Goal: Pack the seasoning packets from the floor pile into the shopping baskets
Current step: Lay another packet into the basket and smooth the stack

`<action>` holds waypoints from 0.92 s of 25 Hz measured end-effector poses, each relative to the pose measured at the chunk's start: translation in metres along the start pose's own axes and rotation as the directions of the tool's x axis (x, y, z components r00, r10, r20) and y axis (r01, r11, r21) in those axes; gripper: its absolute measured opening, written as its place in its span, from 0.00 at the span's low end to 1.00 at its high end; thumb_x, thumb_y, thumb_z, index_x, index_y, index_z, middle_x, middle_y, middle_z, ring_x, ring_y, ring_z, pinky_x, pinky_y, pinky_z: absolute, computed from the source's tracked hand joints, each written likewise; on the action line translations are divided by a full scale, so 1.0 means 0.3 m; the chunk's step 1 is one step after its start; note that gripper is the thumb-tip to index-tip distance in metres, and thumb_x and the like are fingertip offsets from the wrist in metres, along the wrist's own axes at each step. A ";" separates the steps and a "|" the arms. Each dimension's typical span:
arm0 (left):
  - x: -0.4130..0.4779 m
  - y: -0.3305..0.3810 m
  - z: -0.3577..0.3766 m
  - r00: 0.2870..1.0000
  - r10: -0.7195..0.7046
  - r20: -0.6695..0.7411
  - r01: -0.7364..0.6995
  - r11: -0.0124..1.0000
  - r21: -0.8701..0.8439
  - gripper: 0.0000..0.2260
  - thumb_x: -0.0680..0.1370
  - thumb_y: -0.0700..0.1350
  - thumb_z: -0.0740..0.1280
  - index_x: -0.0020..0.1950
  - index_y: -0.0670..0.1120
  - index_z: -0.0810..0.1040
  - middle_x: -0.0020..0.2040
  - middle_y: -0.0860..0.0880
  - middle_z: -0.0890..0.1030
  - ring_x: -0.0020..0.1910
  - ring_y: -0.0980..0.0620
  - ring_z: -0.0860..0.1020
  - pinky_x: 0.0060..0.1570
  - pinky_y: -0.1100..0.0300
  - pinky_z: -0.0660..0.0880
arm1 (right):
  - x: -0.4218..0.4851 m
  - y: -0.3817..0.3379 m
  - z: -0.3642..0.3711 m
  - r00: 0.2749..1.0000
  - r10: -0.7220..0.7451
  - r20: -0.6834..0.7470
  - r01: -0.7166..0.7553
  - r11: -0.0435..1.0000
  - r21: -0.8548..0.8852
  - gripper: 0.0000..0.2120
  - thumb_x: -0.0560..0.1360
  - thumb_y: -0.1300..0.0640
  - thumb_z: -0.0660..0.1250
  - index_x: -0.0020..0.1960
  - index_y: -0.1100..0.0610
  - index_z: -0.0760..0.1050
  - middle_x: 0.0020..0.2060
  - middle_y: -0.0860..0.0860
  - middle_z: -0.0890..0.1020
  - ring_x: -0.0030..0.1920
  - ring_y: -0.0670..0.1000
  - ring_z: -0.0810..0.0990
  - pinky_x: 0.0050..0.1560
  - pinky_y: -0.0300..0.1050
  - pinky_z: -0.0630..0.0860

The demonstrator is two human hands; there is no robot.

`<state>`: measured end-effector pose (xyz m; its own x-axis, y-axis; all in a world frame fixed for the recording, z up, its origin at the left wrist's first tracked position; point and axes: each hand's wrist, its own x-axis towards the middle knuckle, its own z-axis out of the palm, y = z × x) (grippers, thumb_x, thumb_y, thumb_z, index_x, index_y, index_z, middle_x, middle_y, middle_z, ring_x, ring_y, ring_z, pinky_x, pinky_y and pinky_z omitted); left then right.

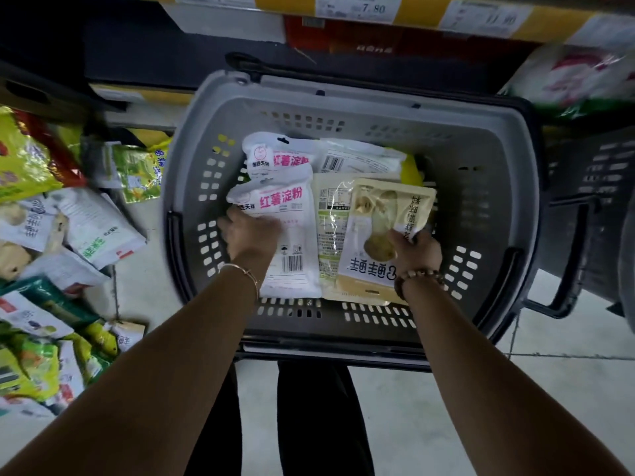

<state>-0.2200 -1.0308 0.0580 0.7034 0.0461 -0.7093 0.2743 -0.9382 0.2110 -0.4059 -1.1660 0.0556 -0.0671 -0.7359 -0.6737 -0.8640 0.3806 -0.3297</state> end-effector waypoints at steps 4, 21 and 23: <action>-0.131 -0.016 0.075 0.751 0.659 0.054 -0.637 0.699 0.327 0.38 0.74 0.55 0.69 0.77 0.45 0.52 0.77 0.39 0.51 0.76 0.40 0.48 0.74 0.42 0.49 | 0.058 -0.029 -0.092 1.000 -0.028 -0.009 0.029 0.986 0.164 0.10 0.69 0.53 0.72 0.46 0.58 0.78 0.36 0.49 0.79 0.37 0.51 0.78 0.37 0.43 0.73; -0.076 -0.002 0.169 0.640 0.726 0.252 -0.722 0.457 0.519 0.50 0.68 0.67 0.66 0.77 0.50 0.39 0.76 0.44 0.36 0.74 0.43 0.35 0.67 0.42 0.32 | 0.122 -0.036 0.017 0.895 -0.288 0.340 0.400 0.856 -0.329 0.46 0.67 0.31 0.63 0.72 0.36 0.35 0.74 0.46 0.37 0.75 0.57 0.39 0.69 0.67 0.48; -0.032 -0.044 0.137 0.797 0.552 0.247 -0.590 0.622 0.515 0.54 0.66 0.70 0.65 0.77 0.49 0.35 0.76 0.41 0.35 0.75 0.40 0.35 0.70 0.36 0.37 | 0.082 0.010 0.091 0.870 -0.252 0.424 0.438 0.790 -0.430 0.51 0.62 0.27 0.63 0.69 0.34 0.28 0.72 0.45 0.29 0.72 0.57 0.30 0.65 0.71 0.42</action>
<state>-0.2574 -1.0329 0.0345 0.5498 -0.5654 -0.6149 -0.5818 -0.7874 0.2038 -0.3964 -1.1676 0.0199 0.3710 -0.4986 -0.7835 -0.9260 -0.2625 -0.2714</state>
